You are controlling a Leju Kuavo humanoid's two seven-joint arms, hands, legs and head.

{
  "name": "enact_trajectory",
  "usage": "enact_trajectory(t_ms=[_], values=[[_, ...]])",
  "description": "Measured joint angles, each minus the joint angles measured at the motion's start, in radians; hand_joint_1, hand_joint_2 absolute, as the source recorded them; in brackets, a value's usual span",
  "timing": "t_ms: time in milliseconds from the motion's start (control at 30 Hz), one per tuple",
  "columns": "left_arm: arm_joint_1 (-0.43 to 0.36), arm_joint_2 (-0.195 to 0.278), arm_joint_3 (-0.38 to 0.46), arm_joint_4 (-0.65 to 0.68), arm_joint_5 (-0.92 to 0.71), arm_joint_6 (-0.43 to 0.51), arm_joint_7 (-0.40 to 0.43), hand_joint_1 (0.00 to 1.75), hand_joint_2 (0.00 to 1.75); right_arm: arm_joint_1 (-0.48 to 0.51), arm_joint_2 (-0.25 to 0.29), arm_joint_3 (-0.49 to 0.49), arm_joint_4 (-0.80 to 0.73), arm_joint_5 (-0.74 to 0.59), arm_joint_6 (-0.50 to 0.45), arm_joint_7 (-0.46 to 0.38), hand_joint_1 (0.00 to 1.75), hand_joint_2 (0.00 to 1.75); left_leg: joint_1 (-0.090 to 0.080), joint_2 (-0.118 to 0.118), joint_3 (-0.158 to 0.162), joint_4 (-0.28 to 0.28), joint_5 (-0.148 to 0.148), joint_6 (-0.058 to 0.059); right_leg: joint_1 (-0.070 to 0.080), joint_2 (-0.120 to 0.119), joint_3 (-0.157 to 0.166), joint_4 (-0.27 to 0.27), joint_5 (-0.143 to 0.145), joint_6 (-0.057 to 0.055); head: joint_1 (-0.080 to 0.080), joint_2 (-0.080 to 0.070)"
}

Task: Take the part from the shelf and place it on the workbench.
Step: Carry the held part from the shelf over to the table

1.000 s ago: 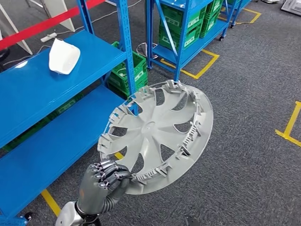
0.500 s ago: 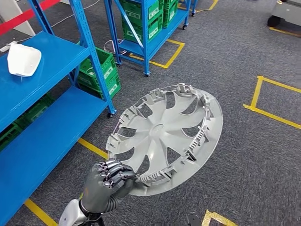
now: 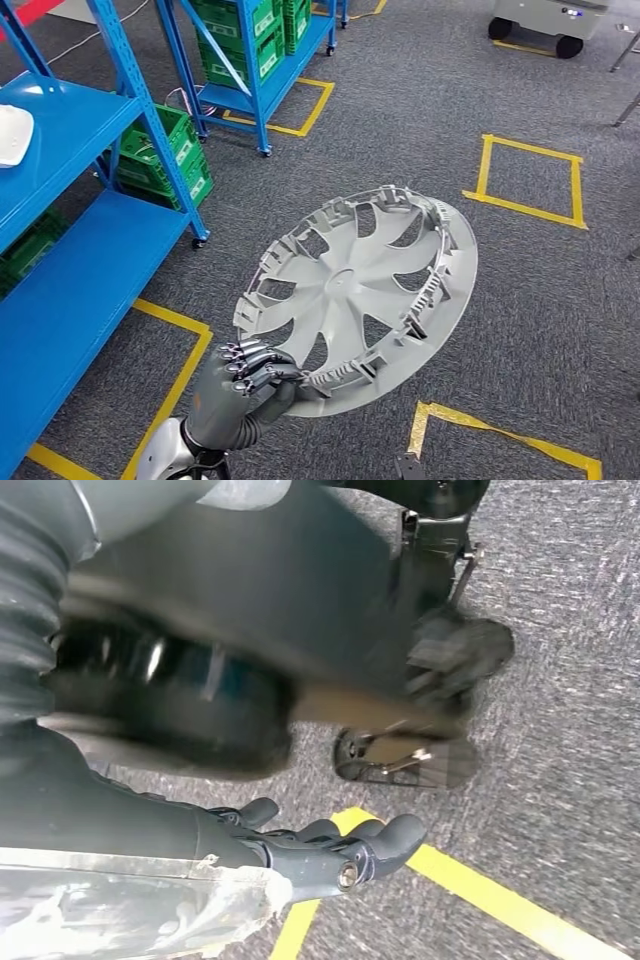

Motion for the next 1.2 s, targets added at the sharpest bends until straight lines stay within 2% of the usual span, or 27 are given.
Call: enact_trajectory(t_ms=[33, 67, 100, 133, 167, 200, 233, 300, 333, 367, 400, 433, 500, 533, 567, 633, 700, 767, 800, 833, 867, 900, 967, 1000, 1067, 1133, 1200], values=[[0.0, 0.0, 0.0, 0.0, 0.0, -0.001, 0.0, 1.75, 1.75, 0.0, 0.0, -0.001, 0.0, 0.0, 0.0, -0.001, 0.0, 1.75, 0.0, 0.009, -0.002, 0.0, 0.007, -0.004, 0.005, -0.008, 0.026, -0.044, -0.009, -0.006, 0.0, 0.0], [0.0, 0.0, 0.0, 0.001, 0.0, -0.003, 0.0, 1.75, 1.75, 0.001, 0.001, -0.003, 0.0, 0.0, 0.0, -0.001, 0.0, 1.75, 0.0, 0.019, -0.005, 0.0, 0.015, -0.008, 0.01, -0.004, 0.034, -0.063, -0.01, -0.013, 0.0, 0.0], [-0.001, -0.001, -0.001, 0.001, 0.0, -0.006, 0.0, 1.75, 1.75, 0.002, 0.001, -0.004, 0.0, 0.0, 0.0, -0.002, 0.0, 1.75, 0.002, 0.027, -0.007, -0.001, 0.021, -0.013, 0.011, 0.006, 0.025, -0.065, -0.001, -0.02, 0.0, 0.0], [-0.001, 0.0, -0.001, 0.002, 0.0, -0.008, -0.001, 1.75, 1.75, 0.003, 0.001, -0.005, 0.0, 0.0, 0.0, -0.002, 0.0, 1.75, 0.005, 0.019, -0.012, 0.003, 0.016, -0.019, 0.01, 0.016, 0.017, -0.068, 0.01, -0.028, 0.0, 0.0], [-0.002, 0.0, -0.002, 0.002, 0.0, -0.01, -0.001, 1.75, 1.75, 0.002, 0.001, -0.006, 0.0, 0.0, 0.0, -0.002, 0.0, 1.75, 0.007, -0.001, -0.021, 0.018, -0.004, -0.024, 0.007, 0.025, 0.008, -0.071, 0.02, -0.037, -0.001, 0.0], [-0.002, 0.0, -0.002, 0.002, 0.001, -0.012, -0.001, 1.75, 1.75, 0.001, 0.002, -0.007, 0.0, 0.0, 0.0, -0.002, 0.0, 1.75, 0.01, -0.028, -0.036, 0.056, -0.042, -0.03, 0.004, 0.035, -0.003, -0.073, 0.032, -0.044, -0.003, 0.0], [-0.002, 0.001, -0.002, 0.002, 0.001, -0.012, -0.001, 1.75, 1.75, 0.0, 0.002, -0.007, 0.0, 0.0, 0.0, -0.002, 0.0, 1.75, 0.012, -0.057, -0.056, 0.114, -0.09, -0.034, 0.002, 0.044, -0.015, -0.073, 0.043, -0.049, -0.004, 0.0], [-0.002, 0.001, -0.002, 0.002, 0.002, -0.013, -0.001, 1.75, 1.75, -0.001, 0.002, -0.008, 0.0, 0.0, 0.0, -0.002, 0.0, 1.75, 0.013, -0.081, -0.094, 0.25, -0.166, -0.039, 0.002, 0.065, -0.048, -0.068, 0.066, -0.051, -0.006, 0.0], [-0.002, 0.001, -0.002, 0.002, 0.002, -0.013, -0.001, 1.75, 1.75, -0.001, 0.002, -0.009, 0.0, 0.0, 0.001, -0.002, 0.0, 1.75, 0.013, -0.083, -0.098, 0.288, -0.172, -0.039, 0.001, 0.075, -0.064, -0.066, 0.077, -0.051, -0.006, 0.0], [-0.002, 0.001, -0.002, 0.002, 0.002, -0.014, -0.001, 1.75, 1.75, -0.001, 0.002, -0.009, 0.0, 0.0, 0.001, -0.002, 0.0, 1.75, 0.014, -0.084, -0.087, 0.294, -0.156, -0.039, 0.001, 0.086, -0.081, -0.062, 0.088, -0.05, -0.006, 0.0], [-0.003, 0.001, -0.002, 0.002, 0.002, -0.015, -0.001, 1.75, 1.75, -0.001, 0.002, -0.009, 0.0, 0.0, 0.001, -0.002, 0.0, 1.75, 0.015, -0.086, -0.06, 0.266, -0.125, -0.039, 0.0, 0.098, -0.098, -0.059, 0.097, -0.048, -0.006, 0.0], [-0.003, 0.001, -0.002, 0.003, 0.002, -0.018, -0.001, 1.75, 1.75, -0.001, 0.002, -0.01, 0.0, 0.0, 0.001, -0.002, 0.0, 1.75, 0.018, -0.097, -0.019, 0.208, -0.095, -0.039, -0.002, 0.11, -0.114, -0.055, 0.106, -0.045, -0.006, 0.0], [-0.005, 0.001, -0.003, 0.003, 0.002, -0.023, -0.004, 1.75, 1.75, -0.003, 0.003, -0.011, -0.001, 0.001, 0.0, -0.003, 0.0, 1.75, 0.024, -0.136, 0.068, 0.071, -0.084, -0.038, -0.002, 0.132, -0.142, -0.046, 0.124, -0.036, -0.006, 0.0], [-0.007, 0.001, -0.004, 0.003, 0.002, -0.025, -0.007, 1.75, 1.75, -0.003, 0.003, -0.011, -0.001, 0.002, 0.0, -0.004, 0.0, 1.75, 0.025, -0.152, 0.094, 0.024, -0.091, -0.037, -0.002, 0.141, -0.152, -0.043, 0.135, -0.032, -0.006, 0.0], [-0.008, 0.001, -0.004, 0.004, 0.002, -0.026, -0.009, 1.75, 1.75, -0.002, 0.003, -0.012, -0.001, 0.003, 0.0, -0.005, 0.0, 1.75, 0.025, -0.158, 0.103, 0.001, -0.101, -0.034, -0.003, 0.148, -0.159, -0.043, 0.145, -0.028, -0.006, 0.0], [-0.013, 0.002, -0.006, 0.005, 0.001, -0.028, -0.015, 1.75, 1.75, 0.001, 0.003, -0.013, -0.001, 0.004, 0.001, -0.008, 0.0, 1.75, 0.025, -0.144, 0.095, -0.001, -0.092, -0.025, -0.003, 0.152, -0.17, -0.043, 0.154, -0.019, -0.006, 0.0], [-0.017, 0.002, -0.007, 0.005, 0.0, -0.03, -0.02, 1.75, 1.75, 0.002, 0.004, -0.013, -0.001, 0.005, 0.003, -0.011, 0.0, 1.75, 0.026, -0.126, 0.087, -0.003, -0.08, -0.011, -0.001, 0.114, -0.199, 0.007, 0.117, -0.008, -0.002, 0.0], [-0.02, 0.002, -0.007, 0.005, 0.0, -0.034, -0.024, 1.75, 1.75, 0.0, 0.004, -0.013, -0.001, 0.005, 0.008, -0.013, 0.0, 1.75, 0.025, -0.109, 0.08, -0.003, -0.073, -0.003, -0.002, 0.068, -0.251, 0.144, 0.042, 0.002, 0.003, 0.0], [-0.02, 0.002, -0.007, 0.005, 0.0, -0.036, -0.025, 1.75, 1.75, 0.0, 0.004, -0.013, -0.001, 0.005, 0.01, -0.013, 0.0, 1.75, 0.024, -0.101, 0.078, -0.003, -0.073, -0.003, -0.005, 0.059, -0.276, 0.215, 0.014, 0.005, 0.003, 0.0], [-0.022, 0.003, -0.007, 0.005, 0.0, -0.038, -0.026, 1.75, 1.75, 0.0, 0.004, -0.014, -0.001, 0.006, 0.011, -0.013, 0.0, 1.75, 0.024, -0.094, 0.077, -0.003, -0.073, -0.003, -0.007, 0.055, -0.289, 0.26, 0.001, 0.006, 0.003, 0.0], [-0.024, 0.003, -0.008, 0.005, 0.0, -0.039, -0.028, 1.75, 1.75, 0.0, 0.004, -0.014, -0.001, 0.007, 0.012, -0.013, 0.0, 1.75, 0.024, -0.089, 0.078, -0.002, -0.073, -0.004, -0.009, 0.054, -0.283, 0.262, 0.007, 0.007, 0.003, 0.0], [-0.027, 0.003, -0.008, 0.005, 0.0, -0.041, -0.031, 1.75, 1.75, 0.0, 0.004, -0.014, -0.002, 0.008, 0.012, -0.013, 0.0, 1.75, 0.024, -0.086, 0.08, -0.002, -0.076, -0.006, -0.011, 0.054, -0.256, 0.222, 0.031, 0.007, 0.003, 0.0], [-0.034, 0.003, -0.008, 0.005, 0.0, -0.044, -0.038, 1.75, 1.75, 0.0, 0.005, -0.014, -0.002, 0.011, 0.013, -0.013, 0.0, 1.75, 0.024, -0.084, 0.086, -0.003, -0.085, -0.013, -0.012, 0.051, -0.175, 0.083, 0.083, 0.007, 0.003, 0.0], [-0.037, 0.003, -0.008, 0.006, 0.001, -0.045, -0.043, 1.75, 1.75, -0.001, 0.006, -0.014, -0.002, 0.013, 0.013, -0.013, 0.0, 1.75, 0.023, -0.084, 0.087, -0.003, -0.089, -0.018, -0.011, 0.05, -0.141, 0.028, 0.091, 0.005, 0.002, 0.0], [-0.042, 0.004, -0.008, 0.006, 0.002, -0.046, -0.049, 1.75, 1.75, -0.002, 0.007, -0.015, -0.002, 0.016, 0.014, -0.012, 0.0, 1.75, 0.021, -0.084, 0.084, -0.003, -0.094, -0.027, -0.007, 0.05, -0.113, -0.012, 0.073, -0.005, 0.001, 0.0], [-0.044, 0.005, -0.009, 0.007, 0.005, -0.047, -0.052, 1.75, 1.75, -0.002, 0.007, -0.016, -0.002, 0.018, 0.014, -0.011, 0.0, 1.75, 0.022, -0.083, 0.085, -0.005, -0.099, -0.038, -0.007, 0.054, -0.109, -0.022, 0.059, -0.023, 0.0, 0.0], [-0.048, 0.006, -0.009, 0.008, 0.007, -0.047, -0.056, 1.75, 1.75, 0.0, 0.007, -0.019, -0.003, 0.02, 0.014, -0.01, 0.0, 1.75, 0.023, -0.083, 0.062, 0.033, -0.113, -0.047, -0.008, 0.058, -0.097, -0.031, 0.051, -0.04, -0.001, 0.0]])
